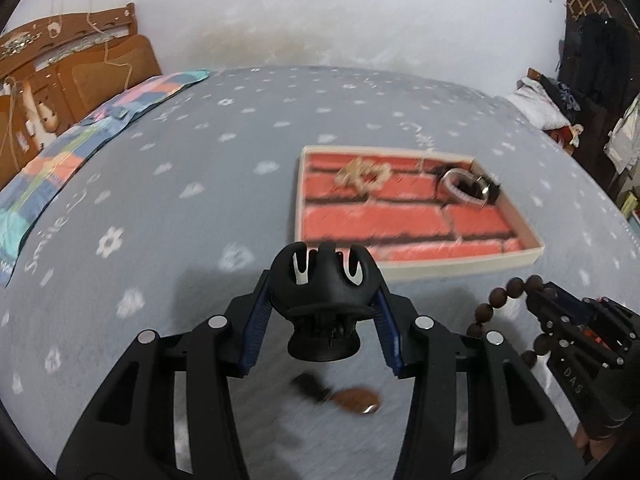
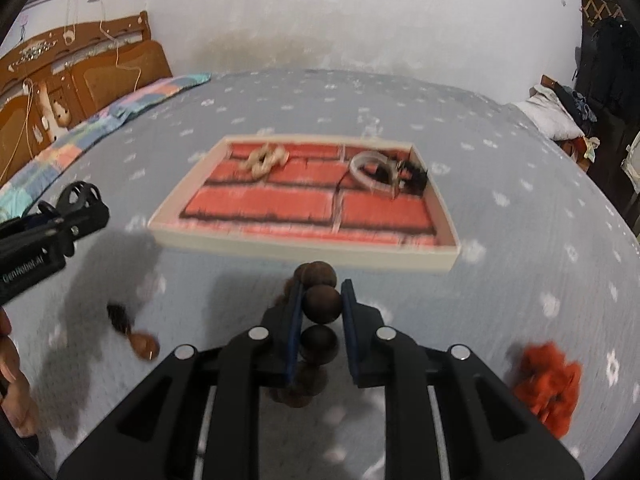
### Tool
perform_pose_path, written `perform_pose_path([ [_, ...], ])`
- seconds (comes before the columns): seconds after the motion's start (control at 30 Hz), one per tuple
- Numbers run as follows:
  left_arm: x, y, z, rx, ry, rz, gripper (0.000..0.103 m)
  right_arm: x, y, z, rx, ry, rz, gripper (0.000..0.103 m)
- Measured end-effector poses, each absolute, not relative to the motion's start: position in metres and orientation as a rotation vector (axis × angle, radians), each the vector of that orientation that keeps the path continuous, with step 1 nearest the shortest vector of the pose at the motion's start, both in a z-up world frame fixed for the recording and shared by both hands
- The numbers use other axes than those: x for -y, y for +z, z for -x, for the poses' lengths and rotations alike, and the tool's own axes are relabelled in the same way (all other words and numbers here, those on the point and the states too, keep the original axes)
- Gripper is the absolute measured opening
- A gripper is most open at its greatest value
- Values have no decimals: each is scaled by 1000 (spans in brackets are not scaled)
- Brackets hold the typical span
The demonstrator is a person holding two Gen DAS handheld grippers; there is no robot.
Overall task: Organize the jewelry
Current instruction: 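Carry clip and bead bracelet into the tray and open both tools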
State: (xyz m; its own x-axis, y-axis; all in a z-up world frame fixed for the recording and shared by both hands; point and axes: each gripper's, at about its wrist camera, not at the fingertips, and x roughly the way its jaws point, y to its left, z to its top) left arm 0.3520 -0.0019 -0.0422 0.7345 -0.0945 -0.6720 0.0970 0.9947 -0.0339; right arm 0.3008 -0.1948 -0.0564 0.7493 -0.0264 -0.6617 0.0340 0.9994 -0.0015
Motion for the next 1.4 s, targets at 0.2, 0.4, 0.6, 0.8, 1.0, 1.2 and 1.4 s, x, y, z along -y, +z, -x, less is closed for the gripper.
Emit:
perform_pose_path([
  [0.2,32,-32,-392,-734,-119,-16,46,214,-26,-340,-674,-53,-21,19],
  [0.4,58,-35,-435,-741,-135,-9,46,236,-10,-384,-651,-64,-39,19],
  [0.6,77,-49,-488,-769,-124,-31,46,250,-27,-435,-675,-64,-54,19],
  [0.8,82,-74,-534,-800,-110,-20,46,265,-52,-471,-691,-70,-91,19],
  [1.0,87,-91,-562,-830,-97,-23,46,288,-78,-498,-743,-112,-103,19],
  [1.2,91,-105,-576,-863,-94,-34,46,292,-88,-510,-769,-116,-85,19],
  [1.4,91,-106,-578,-871,-95,-32,47,295,-88,-507,-763,-104,-106,21],
])
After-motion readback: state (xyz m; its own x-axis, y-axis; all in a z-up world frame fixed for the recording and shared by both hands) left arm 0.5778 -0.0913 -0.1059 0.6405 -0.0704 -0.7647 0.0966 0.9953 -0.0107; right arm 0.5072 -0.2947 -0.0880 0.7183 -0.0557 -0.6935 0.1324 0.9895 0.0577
